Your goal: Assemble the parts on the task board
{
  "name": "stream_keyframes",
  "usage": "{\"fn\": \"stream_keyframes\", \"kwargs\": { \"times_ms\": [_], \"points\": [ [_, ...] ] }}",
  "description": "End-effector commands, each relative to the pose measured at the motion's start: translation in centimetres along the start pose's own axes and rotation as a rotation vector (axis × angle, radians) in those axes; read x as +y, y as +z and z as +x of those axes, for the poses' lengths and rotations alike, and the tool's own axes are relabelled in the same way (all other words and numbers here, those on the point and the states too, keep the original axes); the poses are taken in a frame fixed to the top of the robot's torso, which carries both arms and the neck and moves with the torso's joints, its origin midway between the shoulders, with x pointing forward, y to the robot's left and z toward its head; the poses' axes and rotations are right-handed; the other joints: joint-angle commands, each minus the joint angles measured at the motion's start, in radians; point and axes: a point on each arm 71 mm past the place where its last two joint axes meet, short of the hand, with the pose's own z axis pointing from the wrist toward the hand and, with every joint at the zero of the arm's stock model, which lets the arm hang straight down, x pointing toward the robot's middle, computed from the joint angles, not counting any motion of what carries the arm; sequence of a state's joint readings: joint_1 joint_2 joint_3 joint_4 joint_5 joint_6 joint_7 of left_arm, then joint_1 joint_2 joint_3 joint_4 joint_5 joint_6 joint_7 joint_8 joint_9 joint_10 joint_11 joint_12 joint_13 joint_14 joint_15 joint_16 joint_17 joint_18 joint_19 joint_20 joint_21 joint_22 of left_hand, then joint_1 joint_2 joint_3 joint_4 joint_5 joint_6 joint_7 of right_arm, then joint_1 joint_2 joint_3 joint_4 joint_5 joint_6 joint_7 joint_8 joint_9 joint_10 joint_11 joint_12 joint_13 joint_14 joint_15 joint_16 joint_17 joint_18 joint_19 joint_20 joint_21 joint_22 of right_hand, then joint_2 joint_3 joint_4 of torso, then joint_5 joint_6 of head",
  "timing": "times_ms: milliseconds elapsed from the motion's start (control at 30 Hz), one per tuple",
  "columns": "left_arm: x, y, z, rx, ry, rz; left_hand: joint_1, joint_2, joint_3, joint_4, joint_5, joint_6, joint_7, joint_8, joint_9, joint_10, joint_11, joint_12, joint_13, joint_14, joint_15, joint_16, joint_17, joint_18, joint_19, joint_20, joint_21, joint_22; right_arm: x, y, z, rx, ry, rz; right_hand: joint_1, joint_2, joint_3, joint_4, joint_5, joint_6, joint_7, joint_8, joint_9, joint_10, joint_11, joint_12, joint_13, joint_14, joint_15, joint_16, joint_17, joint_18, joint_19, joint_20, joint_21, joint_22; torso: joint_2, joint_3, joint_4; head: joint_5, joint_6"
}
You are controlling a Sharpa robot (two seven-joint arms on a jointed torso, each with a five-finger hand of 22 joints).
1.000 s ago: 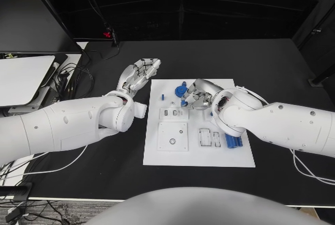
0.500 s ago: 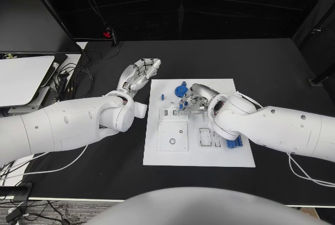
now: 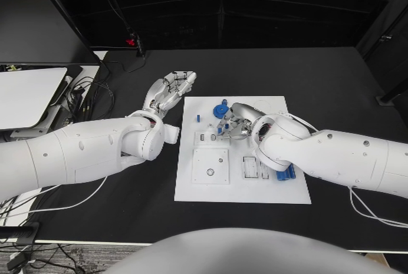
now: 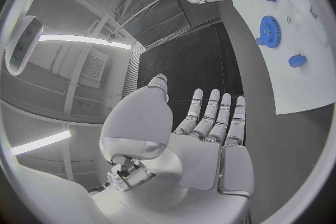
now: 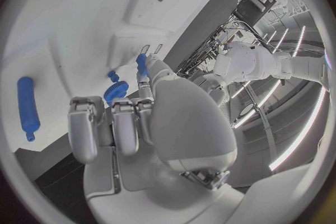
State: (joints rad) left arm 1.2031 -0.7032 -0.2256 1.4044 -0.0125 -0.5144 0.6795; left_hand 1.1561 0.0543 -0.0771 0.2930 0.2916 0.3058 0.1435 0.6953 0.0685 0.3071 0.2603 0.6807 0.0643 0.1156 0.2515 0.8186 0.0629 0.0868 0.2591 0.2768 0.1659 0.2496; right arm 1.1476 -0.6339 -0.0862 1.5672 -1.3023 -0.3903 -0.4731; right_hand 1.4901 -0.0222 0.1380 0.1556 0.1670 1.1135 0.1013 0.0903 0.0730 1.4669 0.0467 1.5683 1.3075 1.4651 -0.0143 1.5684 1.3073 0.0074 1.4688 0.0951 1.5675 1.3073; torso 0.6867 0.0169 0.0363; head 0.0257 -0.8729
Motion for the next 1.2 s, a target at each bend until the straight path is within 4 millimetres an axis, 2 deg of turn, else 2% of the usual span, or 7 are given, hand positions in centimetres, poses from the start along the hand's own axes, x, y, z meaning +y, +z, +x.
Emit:
{"fn": "stream_keyframes", "kwargs": {
  "times_ms": [33, 733, 1033, 1200],
  "points": [
    [-2.14, -0.22, 0.10, 0.007, 0.000, 0.293, -0.003, 0.010, -0.007, -0.001, 0.006, 0.009, 0.153, 0.004, -0.001, 0.003, 0.004, 0.004, 0.000, 0.001, 0.005, 0.006, 0.002, 0.010, -0.003, 0.006, 0.006, 0.001, 0.12, 0.01, 0.09, 0.014, -0.028, 0.003, -0.010, 0.000, -0.002, -0.007, 0.004, 0.011, 0.017, 0.001, 0.001, 0.104, 0.006, 0.003, 0.263, 0.106, 0.009, 0.002, 0.263, -0.007, 0.102, 0.007, 0.003, 0.263, 0.000, 0.0004, -0.0008, -0.002, 0.000],
    [-2.10, -0.16, 0.11, 0.007, 0.001, 0.292, -0.002, 0.011, -0.008, -0.001, 0.007, 0.008, 0.153, 0.004, -0.002, 0.003, 0.004, 0.005, 0.000, 0.001, 0.005, 0.006, 0.002, 0.010, -0.004, 0.007, 0.006, 0.001, 0.09, 0.03, 0.23, 0.031, -0.058, -0.001, -0.013, -0.005, -0.003, -0.014, 0.001, -0.006, 0.020, -0.014, -0.003, 0.104, 0.010, 0.003, 0.263, 0.106, 0.012, 0.002, 0.263, -0.007, 0.102, 0.011, 0.003, 0.263, 0.000, 0.0004, -0.0005, -0.008, 0.000],
    [-2.10, -0.17, 0.09, 0.007, 0.001, 0.292, -0.001, 0.012, -0.008, -0.001, 0.007, 0.008, 0.153, 0.004, -0.002, 0.003, 0.004, 0.005, 0.000, 0.001, 0.006, 0.006, 0.002, 0.010, -0.004, 0.007, 0.006, 0.001, 0.27, 0.00, 0.35, 0.040, -0.065, -0.010, -0.007, -0.015, -0.002, -0.027, -0.008, -0.015, 0.019, -0.022, -0.005, 0.104, 0.009, 0.003, 0.263, 0.106, 0.012, 0.002, 0.263, -0.007, 0.102, 0.012, 0.003, 0.263, 0.000, 0.0002, -0.0004, -0.009, 0.000],
    [-2.10, -0.19, 0.04, 0.006, 0.001, 0.292, -0.001, 0.012, -0.008, -0.001, 0.007, 0.008, 0.153, 0.004, -0.002, 0.003, 0.004, 0.005, 0.000, 0.001, 0.006, 0.006, 0.002, 0.010, -0.004, 0.007, 0.006, 0.001, 0.41, -0.02, 0.42, 0.045, -0.085, -0.017, -0.003, -0.030, -0.004, -0.037, -0.011, -0.028, 0.017, -0.027, -0.007, 0.104, 0.008, 0.003, 0.263, 0.106, 0.012, 0.002, 0.263, -0.007, 0.102, 0.013, 0.003, 0.263, 0.000, 0.0002, -0.0014, -0.009, 0.000]
  ]
}}
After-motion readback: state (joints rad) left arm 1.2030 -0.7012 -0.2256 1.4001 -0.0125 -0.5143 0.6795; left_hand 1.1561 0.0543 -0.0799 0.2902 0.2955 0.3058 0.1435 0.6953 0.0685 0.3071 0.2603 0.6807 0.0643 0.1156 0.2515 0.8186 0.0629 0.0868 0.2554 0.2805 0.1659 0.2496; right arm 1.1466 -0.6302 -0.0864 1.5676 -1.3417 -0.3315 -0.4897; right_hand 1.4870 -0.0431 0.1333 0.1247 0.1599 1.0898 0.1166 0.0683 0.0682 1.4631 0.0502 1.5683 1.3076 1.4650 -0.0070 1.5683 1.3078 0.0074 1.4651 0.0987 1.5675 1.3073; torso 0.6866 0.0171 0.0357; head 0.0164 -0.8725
